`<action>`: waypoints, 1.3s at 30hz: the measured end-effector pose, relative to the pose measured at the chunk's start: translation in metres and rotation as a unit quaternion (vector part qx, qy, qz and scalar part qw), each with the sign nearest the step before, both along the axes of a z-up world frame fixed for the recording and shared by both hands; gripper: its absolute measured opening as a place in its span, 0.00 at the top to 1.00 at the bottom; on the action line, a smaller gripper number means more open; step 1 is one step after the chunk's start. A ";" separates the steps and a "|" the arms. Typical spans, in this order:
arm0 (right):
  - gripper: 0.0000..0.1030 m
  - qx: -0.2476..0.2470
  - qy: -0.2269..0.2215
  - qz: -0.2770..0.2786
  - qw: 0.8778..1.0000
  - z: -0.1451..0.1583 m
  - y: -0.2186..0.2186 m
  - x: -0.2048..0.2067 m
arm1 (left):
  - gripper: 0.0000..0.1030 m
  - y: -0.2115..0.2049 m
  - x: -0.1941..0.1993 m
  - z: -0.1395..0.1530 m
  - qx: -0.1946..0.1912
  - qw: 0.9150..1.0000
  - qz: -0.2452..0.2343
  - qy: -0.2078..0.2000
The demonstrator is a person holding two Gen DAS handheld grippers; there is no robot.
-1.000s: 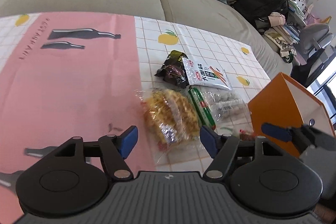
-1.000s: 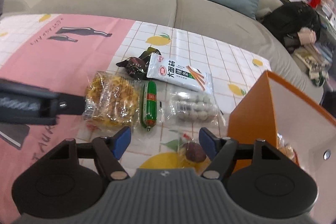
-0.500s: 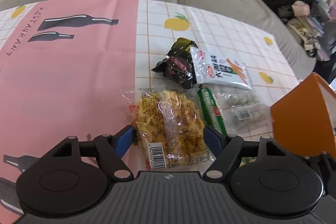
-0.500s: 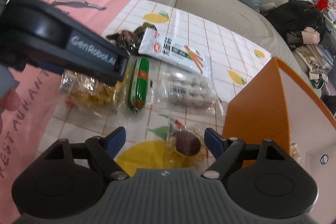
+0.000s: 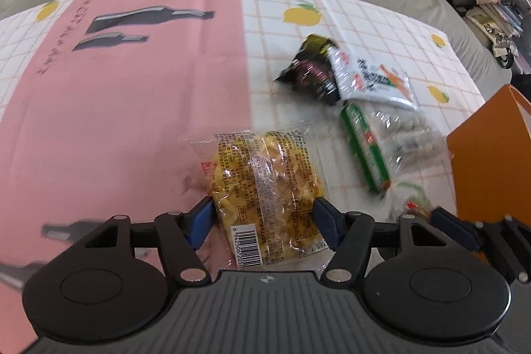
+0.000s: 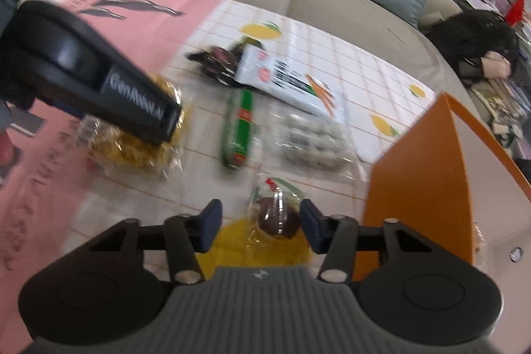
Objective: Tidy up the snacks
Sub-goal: 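Grasp the clear yellow pasta-snack bag with the left tool, then grasp the small clear bag with brown treat using the right tool while the left holds the yellow bag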
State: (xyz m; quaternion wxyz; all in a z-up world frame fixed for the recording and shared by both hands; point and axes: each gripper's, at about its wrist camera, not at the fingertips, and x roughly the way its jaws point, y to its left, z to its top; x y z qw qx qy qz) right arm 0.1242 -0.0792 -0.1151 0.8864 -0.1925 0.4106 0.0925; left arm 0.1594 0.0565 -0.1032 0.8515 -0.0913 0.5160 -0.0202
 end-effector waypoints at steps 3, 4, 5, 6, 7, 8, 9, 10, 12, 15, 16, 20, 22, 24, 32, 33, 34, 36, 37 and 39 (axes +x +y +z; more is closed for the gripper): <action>0.53 0.019 0.001 0.027 0.999 0.003 0.010 -0.009 | 0.28 0.013 -0.015 0.001 0.000 1.000 0.001 0.012; 0.53 0.024 0.001 0.034 0.999 0.004 0.012 -0.012 | 0.28 0.016 -0.020 0.001 0.000 1.000 0.000 0.014; 0.54 0.028 0.001 0.039 0.999 0.005 0.014 -0.014 | 0.28 0.019 -0.026 0.002 0.003 1.000 -0.003 0.016; 0.54 0.033 0.000 0.043 0.999 0.007 0.016 -0.017 | 0.28 0.021 -0.030 0.003 0.004 1.000 -0.005 0.019; 0.53 0.038 -0.003 0.044 0.998 0.010 0.016 -0.021 | 0.28 0.024 -0.034 0.003 0.002 1.000 -0.007 0.021; 0.52 0.042 -0.010 0.045 0.998 0.014 0.015 -0.025 | 0.28 0.027 -0.039 0.003 -0.001 1.000 -0.007 0.024; 0.47 0.043 -0.022 0.042 0.998 0.018 0.014 -0.030 | 0.29 0.029 -0.043 0.003 -0.003 1.000 -0.008 0.026; 0.43 0.041 -0.033 0.036 0.998 0.021 0.012 -0.034 | 0.28 0.030 -0.046 0.003 -0.005 1.000 -0.008 0.024; 0.40 0.036 -0.043 0.019 0.998 0.024 0.007 -0.040 | 0.28 0.031 -0.052 0.003 -0.007 1.000 -0.009 0.016; 0.30 0.036 -0.044 -0.016 0.998 0.022 -0.003 -0.044 | 0.23 0.031 -0.055 0.003 -0.006 1.000 0.000 0.005; 0.30 0.038 -0.041 -0.024 0.998 0.020 -0.005 -0.044 | 0.21 0.032 -0.055 0.003 -0.009 1.000 0.005 0.003; 0.30 0.048 -0.028 -0.026 0.998 0.015 -0.004 -0.037 | 0.15 0.035 -0.052 0.003 -0.032 0.999 0.031 -0.001; 0.30 0.061 -0.024 -0.023 0.998 0.014 -0.003 -0.031 | 0.14 0.036 -0.050 0.003 -0.042 0.998 0.045 0.001; 0.31 0.063 -0.019 -0.018 0.998 0.011 0.000 -0.024 | 0.13 0.037 -0.045 0.001 -0.047 0.997 0.068 0.009; 0.54 0.081 0.024 -0.036 0.996 -0.006 -0.003 -0.008 | 0.06 0.013 -0.037 -0.006 0.011 0.999 0.049 0.006; 0.56 0.083 0.026 -0.038 0.995 -0.007 -0.004 -0.008 | 0.05 0.009 -0.038 -0.007 0.021 0.999 0.042 0.004; 0.56 0.087 0.027 -0.038 0.995 -0.008 -0.005 -0.008 | 0.04 0.006 -0.038 -0.008 0.031 0.999 0.033 0.003; 0.58 0.091 0.026 -0.037 0.995 -0.008 -0.006 -0.009 | 0.04 0.002 -0.039 -0.009 0.043 0.999 0.022 0.000; 0.58 0.093 0.025 -0.035 0.995 -0.008 -0.007 -0.009 | 0.04 0.002 -0.039 -0.010 0.044 0.999 0.020 -0.001; 0.59 0.091 0.024 -0.027 0.995 -0.008 -0.007 -0.010 | 0.04 0.002 -0.039 -0.010 0.044 0.999 0.016 -0.002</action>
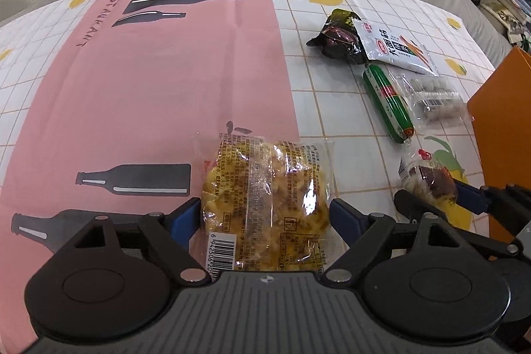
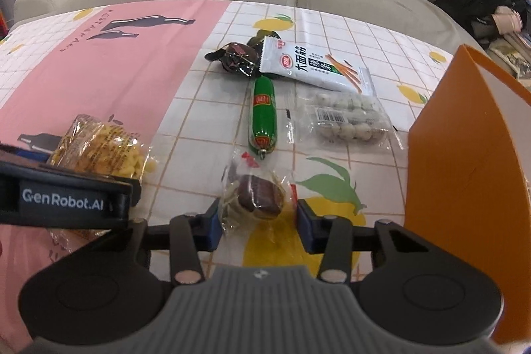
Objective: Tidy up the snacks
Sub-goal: 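Grasp the small clear bag with brown treat using the right tool while the left holds the yellow bag, then carry the yellow bag and brown-treat bag over the orange box with both tools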
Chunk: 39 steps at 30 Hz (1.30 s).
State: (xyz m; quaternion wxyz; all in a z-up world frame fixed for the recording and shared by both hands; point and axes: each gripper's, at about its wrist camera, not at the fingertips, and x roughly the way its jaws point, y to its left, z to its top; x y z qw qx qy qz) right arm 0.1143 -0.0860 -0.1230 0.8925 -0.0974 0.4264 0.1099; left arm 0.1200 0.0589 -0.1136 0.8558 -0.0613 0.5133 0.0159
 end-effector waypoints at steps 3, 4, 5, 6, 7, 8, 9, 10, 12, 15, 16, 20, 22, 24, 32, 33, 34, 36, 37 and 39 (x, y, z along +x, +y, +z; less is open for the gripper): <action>0.60 -0.001 0.003 0.008 1.000 0.002 0.000 -0.001 | 0.09 0.000 0.001 0.000 -0.001 1.000 -0.008 0.000; 0.61 -0.002 0.004 0.010 1.000 0.002 -0.001 -0.001 | 0.12 0.000 0.000 0.000 -0.003 1.000 -0.009 0.001; 0.61 -0.002 0.005 0.011 1.000 0.002 -0.001 -0.001 | 0.14 0.000 0.000 0.001 -0.003 1.000 -0.010 0.001; 0.61 -0.002 0.007 0.011 1.000 0.003 -0.002 -0.002 | 0.16 -0.001 0.000 0.002 -0.002 1.000 -0.012 0.001; 0.62 -0.003 0.008 0.010 1.000 0.003 -0.002 -0.002 | 0.19 -0.001 -0.001 0.002 -0.002 1.000 -0.013 0.000; 0.62 -0.002 0.010 0.009 1.000 0.004 -0.002 -0.003 | 0.20 0.000 -0.001 0.003 -0.004 1.000 -0.013 -0.001; 0.62 -0.001 0.010 0.009 1.000 0.005 -0.002 -0.004 | 0.22 0.001 -0.002 0.004 -0.008 1.000 -0.011 -0.002; 0.62 0.000 0.010 0.010 1.000 0.007 -0.003 -0.005 | 0.24 0.002 -0.004 0.005 -0.012 1.000 -0.009 -0.002; 0.62 0.001 0.008 0.009 1.000 0.011 -0.003 -0.008 | 0.26 0.005 -0.008 0.008 -0.019 1.000 -0.004 -0.003; 0.62 0.007 0.004 0.012 1.000 0.019 -0.004 -0.013 | 0.27 0.006 -0.016 0.018 -0.032 0.999 0.001 -0.010; 0.62 0.009 0.002 0.013 1.000 0.022 -0.003 -0.015 | 0.27 0.007 -0.019 0.022 -0.034 0.999 0.002 -0.013; 0.62 0.016 -0.012 0.024 1.000 0.039 -0.003 -0.024 | 0.28 0.009 -0.028 0.039 -0.050 0.998 0.008 -0.028; 0.62 0.018 -0.018 0.029 0.999 0.046 -0.004 -0.029 | 0.28 0.009 -0.032 0.048 -0.055 0.998 0.012 -0.034; 0.62 0.019 -0.024 0.032 0.999 0.054 -0.006 -0.034 | 0.28 0.009 -0.036 0.059 -0.064 0.997 0.014 -0.044; 0.62 0.034 -0.047 0.035 0.998 0.094 -0.022 -0.054 | 0.29 -0.002 -0.047 0.106 -0.095 0.992 0.003 -0.080; 0.62 0.036 -0.049 0.034 0.998 0.099 -0.026 -0.056 | 0.29 -0.004 -0.048 0.110 -0.099 0.992 0.001 -0.084; 0.63 0.037 -0.051 0.031 0.997 0.104 -0.029 -0.057 | 0.29 -0.007 -0.048 0.116 -0.102 0.991 -0.004 -0.088; 0.63 0.039 -0.056 0.027 0.997 0.114 -0.039 -0.060 | 0.29 -0.017 -0.049 0.126 -0.104 0.990 -0.015 -0.095; 0.63 0.041 -0.059 0.025 0.997 0.119 -0.044 -0.061 | 0.29 -0.022 -0.049 0.130 -0.105 0.989 -0.022 -0.099; 0.63 0.041 -0.064 0.020 0.997 0.128 -0.056 -0.063 | 0.29 -0.033 -0.050 0.138 -0.109 0.988 -0.036 -0.105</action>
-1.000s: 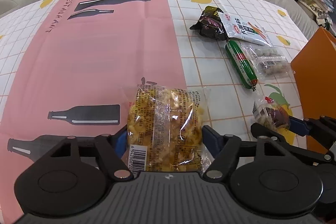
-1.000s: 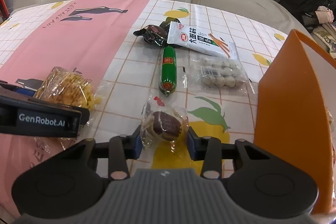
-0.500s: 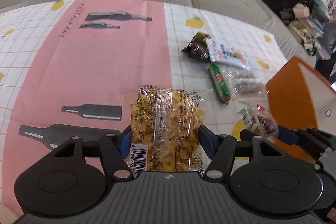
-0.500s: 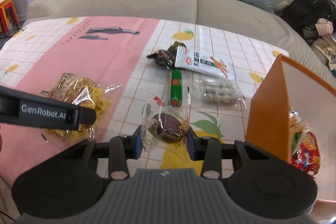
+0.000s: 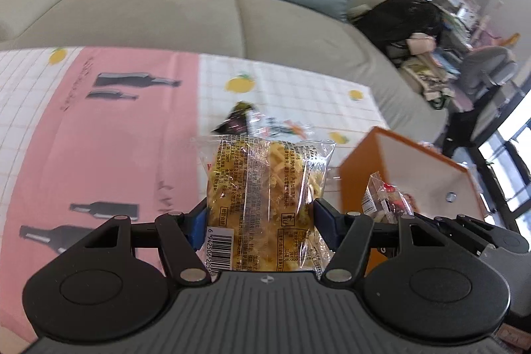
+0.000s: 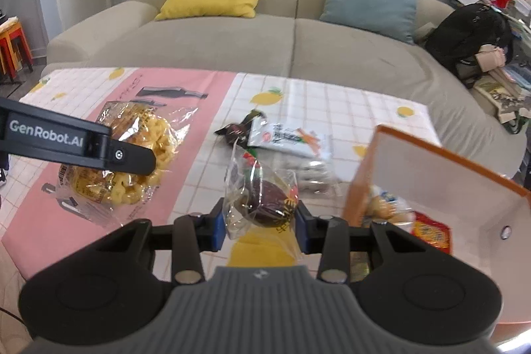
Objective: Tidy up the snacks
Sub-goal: 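Carry the yellow bag and brown-treat bag over the orange box with both tools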
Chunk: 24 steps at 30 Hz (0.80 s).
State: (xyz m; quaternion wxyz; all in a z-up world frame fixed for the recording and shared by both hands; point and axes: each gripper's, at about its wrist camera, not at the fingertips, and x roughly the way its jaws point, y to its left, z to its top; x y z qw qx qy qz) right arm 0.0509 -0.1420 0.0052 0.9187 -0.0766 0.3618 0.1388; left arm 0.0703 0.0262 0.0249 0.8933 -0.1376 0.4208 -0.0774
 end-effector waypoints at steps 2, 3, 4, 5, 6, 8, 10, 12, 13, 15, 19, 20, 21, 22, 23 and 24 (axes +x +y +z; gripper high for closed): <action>0.63 -0.001 -0.004 -0.008 1.000 0.009 -0.014 -0.002 | 0.29 -0.013 0.001 0.009 -0.003 1.000 -0.016 -0.008; 0.62 0.000 -0.006 -0.012 1.000 0.013 -0.021 -0.003 | 0.29 -0.019 0.002 0.012 -0.005 1.000 -0.024 -0.012; 0.62 -0.001 -0.008 -0.016 1.000 0.017 -0.028 -0.004 | 0.29 -0.026 0.003 0.017 -0.006 0.999 -0.034 -0.016; 0.63 -0.002 -0.008 -0.021 1.000 0.020 -0.036 -0.005 | 0.29 -0.033 0.004 0.021 -0.009 0.999 -0.043 -0.019; 0.62 -0.003 -0.008 -0.026 1.000 0.023 -0.043 -0.006 | 0.29 -0.039 0.005 0.023 -0.011 0.998 -0.050 -0.021; 0.62 -0.005 -0.009 -0.037 0.999 0.029 -0.059 -0.007 | 0.29 -0.053 0.008 0.029 -0.015 0.997 -0.069 -0.025; 0.62 -0.011 -0.011 -0.047 0.999 0.034 -0.074 -0.008 | 0.29 -0.068 0.012 0.035 -0.015 0.995 -0.089 -0.031; 0.62 -0.016 -0.010 -0.057 0.998 0.040 -0.091 -0.006 | 0.29 -0.083 0.017 0.038 -0.018 0.994 -0.108 -0.032; 0.62 -0.017 -0.008 -0.063 0.998 0.042 -0.100 -0.005 | 0.29 -0.090 0.019 0.039 -0.020 0.992 -0.116 -0.032; 0.62 -0.020 -0.004 -0.076 0.997 0.045 -0.118 -0.001 | 0.29 -0.106 0.026 0.040 -0.021 0.990 -0.137 -0.032; 0.62 -0.042 0.006 -0.089 0.995 0.046 -0.146 0.008 | 0.29 -0.139 0.040 0.036 -0.012 0.983 -0.179 -0.028; 0.62 -0.049 0.009 -0.091 0.995 0.046 -0.152 0.010 | 0.29 -0.146 0.041 0.035 -0.009 0.982 -0.188 -0.026; 0.62 -0.056 0.013 -0.093 0.994 0.044 -0.158 0.013 | 0.29 -0.155 0.045 0.032 -0.005 0.980 -0.199 -0.023; 0.62 -0.062 0.020 -0.096 0.993 0.041 -0.164 0.017 | 0.29 -0.163 0.048 0.030 0.000 0.978 -0.208 -0.020; 0.62 -0.064 0.027 -0.100 0.993 0.037 -0.169 0.019 | 0.29 -0.170 0.050 0.027 0.004 0.976 -0.217 -0.016; 0.62 -0.065 0.036 -0.103 0.992 0.033 -0.174 0.022 | 0.29 -0.176 0.052 0.023 0.006 0.974 -0.224 -0.012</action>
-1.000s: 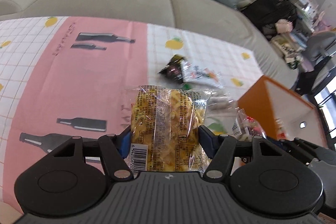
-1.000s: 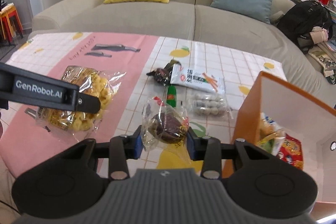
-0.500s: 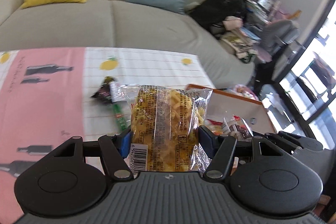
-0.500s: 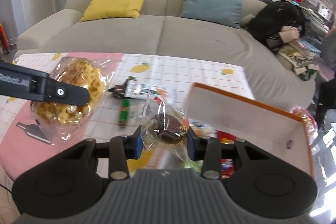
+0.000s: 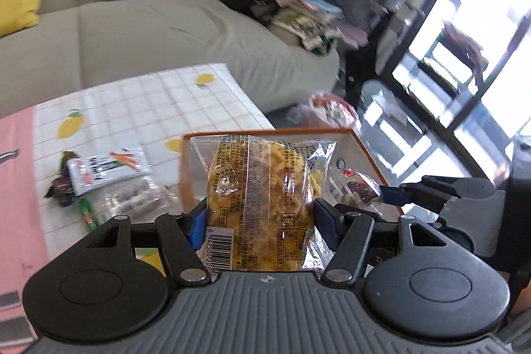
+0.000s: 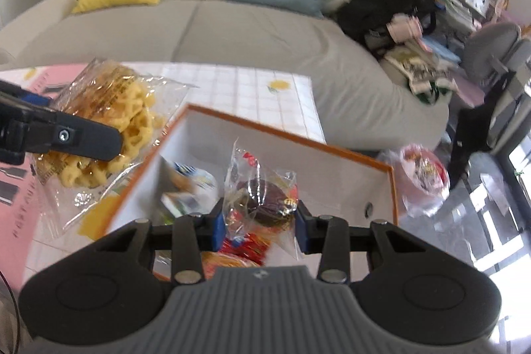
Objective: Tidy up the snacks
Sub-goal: 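Carry the yellow bag and brown-treat bag over the orange box with both tools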
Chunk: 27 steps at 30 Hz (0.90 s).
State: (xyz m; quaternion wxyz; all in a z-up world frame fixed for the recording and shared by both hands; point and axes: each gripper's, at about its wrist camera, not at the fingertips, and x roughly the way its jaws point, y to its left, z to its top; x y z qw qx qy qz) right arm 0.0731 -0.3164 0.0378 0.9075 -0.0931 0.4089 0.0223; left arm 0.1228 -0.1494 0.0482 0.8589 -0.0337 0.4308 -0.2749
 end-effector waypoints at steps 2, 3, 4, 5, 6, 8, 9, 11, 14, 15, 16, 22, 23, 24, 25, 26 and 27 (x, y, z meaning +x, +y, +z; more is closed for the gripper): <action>0.62 0.003 0.018 -0.010 1.000 -0.008 -0.011 0.007 | 0.29 -0.012 0.008 -0.009 0.005 1.000 -0.016 0.012; 0.62 0.002 0.028 -0.014 1.000 -0.014 -0.016 0.011 | 0.29 -0.017 0.010 -0.012 0.007 1.000 -0.022 0.015; 0.62 0.000 0.036 -0.017 0.999 -0.020 -0.020 0.014 | 0.29 -0.023 0.013 -0.016 0.013 0.999 -0.030 0.018; 0.62 -0.003 0.042 -0.019 0.999 -0.025 -0.023 0.014 | 0.29 -0.028 0.015 -0.022 0.018 0.999 -0.040 0.022; 0.62 -0.004 0.050 -0.021 0.999 -0.030 -0.026 0.016 | 0.29 -0.033 0.018 -0.027 0.022 0.998 -0.048 0.026; 0.62 -0.003 0.065 -0.025 0.998 -0.042 -0.031 0.021 | 0.29 -0.042 0.024 -0.036 0.029 0.997 -0.062 0.036; 0.62 -0.002 0.072 -0.025 0.997 -0.046 -0.033 0.023 | 0.29 -0.045 0.025 -0.038 0.033 0.996 -0.068 0.039; 0.62 -0.002 0.085 -0.027 0.996 -0.055 -0.038 0.027 | 0.29 -0.052 0.031 -0.046 0.042 0.995 -0.075 0.046; 0.62 -0.001 0.103 -0.032 0.994 -0.066 -0.044 0.033 | 0.29 -0.064 0.039 -0.055 0.054 0.993 -0.089 0.054; 0.62 -0.001 0.108 -0.032 0.994 -0.069 -0.045 0.035 | 0.29 -0.067 0.041 -0.059 0.059 0.992 -0.092 0.057; 0.62 -0.001 0.112 -0.031 0.993 -0.071 -0.046 0.037 | 0.29 -0.070 0.043 -0.061 0.064 0.992 -0.094 0.058; 0.62 -0.007 0.140 -0.032 0.990 -0.084 -0.050 0.050 | 0.29 -0.086 0.054 -0.080 0.094 0.987 -0.109 0.076; 0.62 -0.007 0.145 -0.033 0.989 -0.087 -0.050 0.052 | 0.29 -0.088 0.054 -0.083 0.101 0.985 -0.114 0.077; 0.62 -0.007 0.150 -0.033 0.988 -0.089 -0.050 0.054 | 0.29 -0.090 0.055 -0.084 0.108 0.984 -0.118 0.078; 0.62 -0.008 0.155 -0.031 0.987 -0.092 -0.050 0.056 | 0.29 -0.093 0.055 -0.087 0.116 0.983 -0.122 0.080; 0.62 -0.008 0.161 -0.028 0.987 -0.094 -0.049 0.057 | 0.29 -0.095 0.055 -0.090 0.123 0.981 -0.124 0.083; 0.62 -0.008 0.165 -0.027 0.986 -0.097 -0.049 0.059 | 0.29 -0.098 0.056 -0.093 0.130 0.980 -0.126 0.088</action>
